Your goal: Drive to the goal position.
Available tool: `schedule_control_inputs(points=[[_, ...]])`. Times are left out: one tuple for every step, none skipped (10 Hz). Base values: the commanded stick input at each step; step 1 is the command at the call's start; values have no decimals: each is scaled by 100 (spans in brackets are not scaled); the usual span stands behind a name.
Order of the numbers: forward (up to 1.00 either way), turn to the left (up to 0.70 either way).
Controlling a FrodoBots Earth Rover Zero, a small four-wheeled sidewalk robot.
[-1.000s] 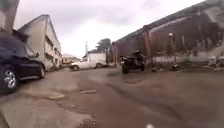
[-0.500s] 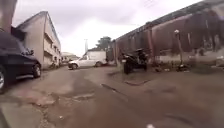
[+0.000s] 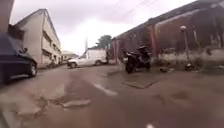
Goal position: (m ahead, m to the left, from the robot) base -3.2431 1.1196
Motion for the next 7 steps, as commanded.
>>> schedule_control_inputs(points=[[85,25],[85,34],[85,34],[85,34],[85,34],[85,34],[85,34]])
